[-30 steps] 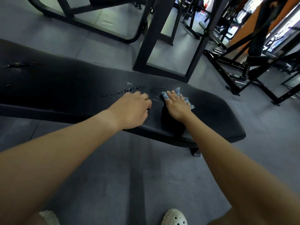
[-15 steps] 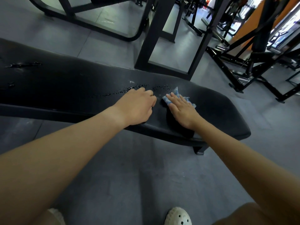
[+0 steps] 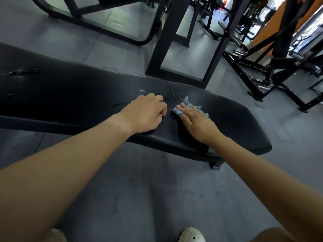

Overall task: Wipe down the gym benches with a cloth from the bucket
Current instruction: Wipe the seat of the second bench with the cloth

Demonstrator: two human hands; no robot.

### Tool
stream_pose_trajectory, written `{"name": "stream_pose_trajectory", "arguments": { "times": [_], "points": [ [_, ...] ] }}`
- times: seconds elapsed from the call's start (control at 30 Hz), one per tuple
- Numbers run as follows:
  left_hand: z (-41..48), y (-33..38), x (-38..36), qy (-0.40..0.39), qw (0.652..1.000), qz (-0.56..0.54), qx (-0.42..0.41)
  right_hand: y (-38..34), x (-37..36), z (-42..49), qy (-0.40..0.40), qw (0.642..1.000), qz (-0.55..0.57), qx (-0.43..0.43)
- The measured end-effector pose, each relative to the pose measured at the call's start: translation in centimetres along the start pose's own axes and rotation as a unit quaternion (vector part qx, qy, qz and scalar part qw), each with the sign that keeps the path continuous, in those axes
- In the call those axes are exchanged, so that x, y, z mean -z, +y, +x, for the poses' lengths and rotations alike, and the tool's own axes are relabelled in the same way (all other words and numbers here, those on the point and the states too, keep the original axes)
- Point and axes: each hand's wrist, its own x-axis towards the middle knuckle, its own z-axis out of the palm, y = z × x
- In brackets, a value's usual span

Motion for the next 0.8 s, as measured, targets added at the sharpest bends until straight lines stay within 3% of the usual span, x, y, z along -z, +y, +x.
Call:
{"name": "stream_pose_trajectory", "arguments": {
  "times": [0.33, 0.63, 0.8],
  "points": [
    [1.0, -1.9, -0.5, 0.048, 0.998, 0.016, 0.043, 1.0, -0.1, 10.4, 0.053, 0.993, 0.016, -0.103],
    [1.4, -3.0, -0.4, 0.048, 0.998, -0.021, 0.047, 0.2, -0.2, 6.7, 0.041, 0.996, 0.078, 0.026],
    [1.7, -3.3, -0.6, 0.052, 0.997, -0.034, 0.053, 2.3, 1.0, 11.0, 0.095, 0.989, 0.090, -0.066]
  ]
}}
